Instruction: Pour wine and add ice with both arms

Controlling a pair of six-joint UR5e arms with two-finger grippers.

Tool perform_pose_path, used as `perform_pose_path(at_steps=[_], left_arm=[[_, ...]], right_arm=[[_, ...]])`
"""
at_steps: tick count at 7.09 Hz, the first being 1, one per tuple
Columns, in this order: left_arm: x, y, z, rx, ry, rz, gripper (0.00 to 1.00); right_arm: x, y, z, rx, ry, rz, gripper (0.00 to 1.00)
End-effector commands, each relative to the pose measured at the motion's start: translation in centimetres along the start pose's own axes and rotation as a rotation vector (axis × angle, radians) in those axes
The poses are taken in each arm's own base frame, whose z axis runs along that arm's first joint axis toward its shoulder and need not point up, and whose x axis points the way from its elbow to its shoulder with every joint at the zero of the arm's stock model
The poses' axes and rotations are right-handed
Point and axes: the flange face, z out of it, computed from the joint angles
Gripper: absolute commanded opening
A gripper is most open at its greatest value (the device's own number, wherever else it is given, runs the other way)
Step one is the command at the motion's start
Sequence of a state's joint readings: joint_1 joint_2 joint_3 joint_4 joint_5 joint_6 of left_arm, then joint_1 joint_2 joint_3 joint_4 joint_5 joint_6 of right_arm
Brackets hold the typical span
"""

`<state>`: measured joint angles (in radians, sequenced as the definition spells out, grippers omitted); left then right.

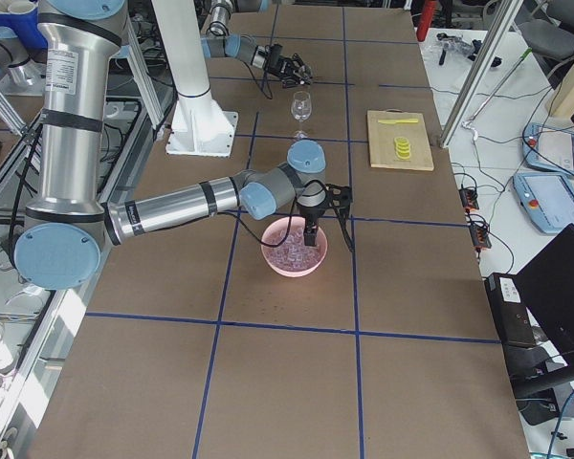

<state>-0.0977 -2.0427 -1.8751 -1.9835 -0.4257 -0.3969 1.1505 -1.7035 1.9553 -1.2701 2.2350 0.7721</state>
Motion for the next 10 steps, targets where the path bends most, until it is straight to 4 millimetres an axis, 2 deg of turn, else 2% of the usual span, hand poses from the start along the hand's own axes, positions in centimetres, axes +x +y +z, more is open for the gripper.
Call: perform_pose_path(at_steps=[1, 6, 10], left_arm=[[-0.31, -0.16, 0.06, 0.013, -0.044, 0.177, 0.00], [0.00, -0.46, -0.09, 0.014, -0.052, 0.350, 0.00], [-0.25, -0.76, -0.26, 0.015, -0.096, 0.558, 0.00]], right_arm=[[0.03, -0.09, 0.11, -0.001, 0.001, -0.001, 1.00], [0.15, -0.40, 0.49, -0.004, 0.003, 0.000, 1.00], [0.07, -0.45, 0.47, -0.003, 0.003, 0.001, 1.00]])
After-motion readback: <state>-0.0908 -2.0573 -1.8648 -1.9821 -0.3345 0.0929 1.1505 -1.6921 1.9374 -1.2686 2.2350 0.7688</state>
